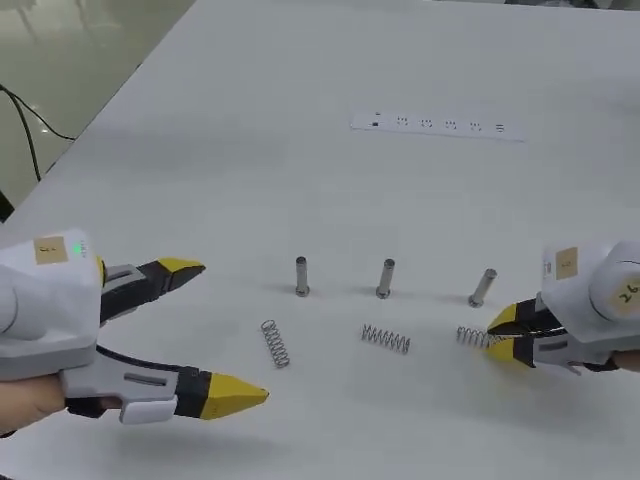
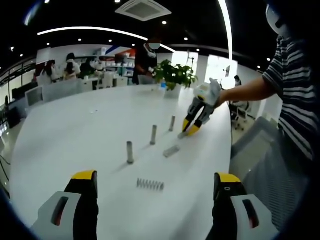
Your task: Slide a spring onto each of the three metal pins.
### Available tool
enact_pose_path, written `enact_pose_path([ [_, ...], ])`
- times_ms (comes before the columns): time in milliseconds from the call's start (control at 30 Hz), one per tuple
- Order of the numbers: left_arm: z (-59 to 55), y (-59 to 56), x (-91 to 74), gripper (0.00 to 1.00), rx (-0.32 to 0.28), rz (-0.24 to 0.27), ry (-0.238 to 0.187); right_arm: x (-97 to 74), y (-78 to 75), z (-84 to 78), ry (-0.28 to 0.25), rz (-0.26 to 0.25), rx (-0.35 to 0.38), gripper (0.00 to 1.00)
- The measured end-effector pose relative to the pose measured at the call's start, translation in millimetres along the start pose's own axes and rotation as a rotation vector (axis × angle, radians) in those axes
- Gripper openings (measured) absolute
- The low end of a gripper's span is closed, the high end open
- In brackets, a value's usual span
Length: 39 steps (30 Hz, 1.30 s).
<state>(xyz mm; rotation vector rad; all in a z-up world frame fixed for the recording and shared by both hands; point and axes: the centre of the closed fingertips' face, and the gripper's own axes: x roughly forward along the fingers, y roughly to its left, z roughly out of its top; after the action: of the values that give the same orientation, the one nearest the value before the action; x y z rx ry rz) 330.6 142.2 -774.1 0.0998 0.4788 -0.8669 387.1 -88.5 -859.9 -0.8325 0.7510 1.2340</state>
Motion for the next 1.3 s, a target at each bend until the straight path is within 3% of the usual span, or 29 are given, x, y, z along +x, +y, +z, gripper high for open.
enact_pose_path([
  [267, -0.1, -3.1, 0.8, 0.93, 0.001, -0.005, 0.002, 1.0, 0.6, -2.5, -0.002, 0.008, -0.004, 0.08],
  [467, -2.8, -14.1, 3.5, 0.90, -0.004, -0.042, 0.015, -2.7, 0.2, -1.5, -0.004, 0.003, -0.011, 0.07],
  [867, 3.1, -19.9, 13.8, 0.82, 0.005, -0.082, 0.015, -19.6, 2.1, 16.8, -0.033, -0.008, -0.021, 0.07],
  [1067, 1.0, -26.8, 19.6, 0.75, -0.007, -0.126, 0.034, -23.2, 8.2, 25.5, -0.039, 0.002, -0.038, 0.07],
  [1300, 0.7, -33.4, 27.9, 0.70, 0.028, -0.164, 0.055, -26.1, 15.9, 43.6, -0.067, 0.017, -0.063, 0.07],
])
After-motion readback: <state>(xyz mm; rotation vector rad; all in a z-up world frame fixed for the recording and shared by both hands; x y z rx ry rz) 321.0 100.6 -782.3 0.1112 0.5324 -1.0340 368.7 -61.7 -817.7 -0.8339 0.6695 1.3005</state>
